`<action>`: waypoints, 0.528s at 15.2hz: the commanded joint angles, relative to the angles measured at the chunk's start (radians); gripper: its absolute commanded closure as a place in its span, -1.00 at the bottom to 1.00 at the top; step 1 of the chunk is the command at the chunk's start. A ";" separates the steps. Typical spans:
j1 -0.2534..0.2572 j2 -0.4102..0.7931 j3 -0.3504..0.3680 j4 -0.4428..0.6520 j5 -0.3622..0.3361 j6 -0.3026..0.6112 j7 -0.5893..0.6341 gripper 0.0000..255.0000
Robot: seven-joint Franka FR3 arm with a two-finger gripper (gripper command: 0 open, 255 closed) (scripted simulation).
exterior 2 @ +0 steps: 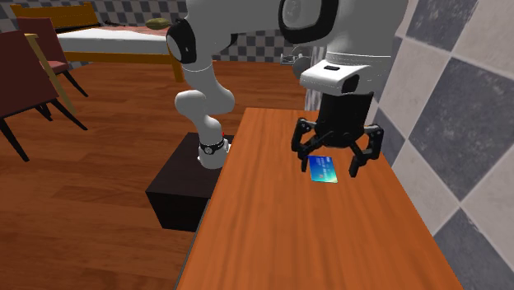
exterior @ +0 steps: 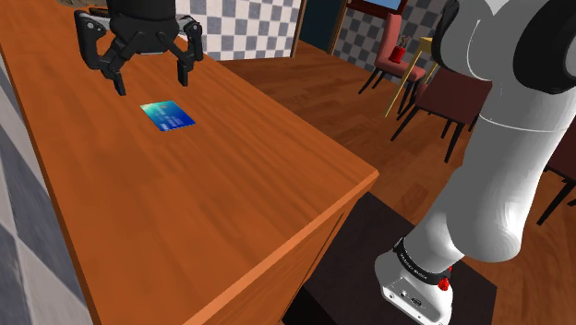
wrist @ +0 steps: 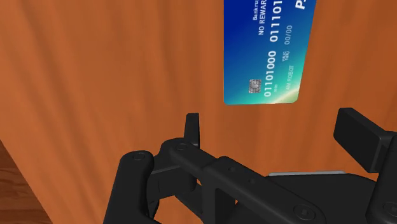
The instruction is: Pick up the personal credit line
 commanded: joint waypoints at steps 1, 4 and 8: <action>-0.007 -0.006 -0.001 -0.035 0.003 0.031 0.003 -1.00; -0.012 -0.011 -0.001 -0.063 0.006 0.054 0.005 -1.00; -0.011 -0.009 -0.001 -0.058 0.004 0.051 0.005 1.00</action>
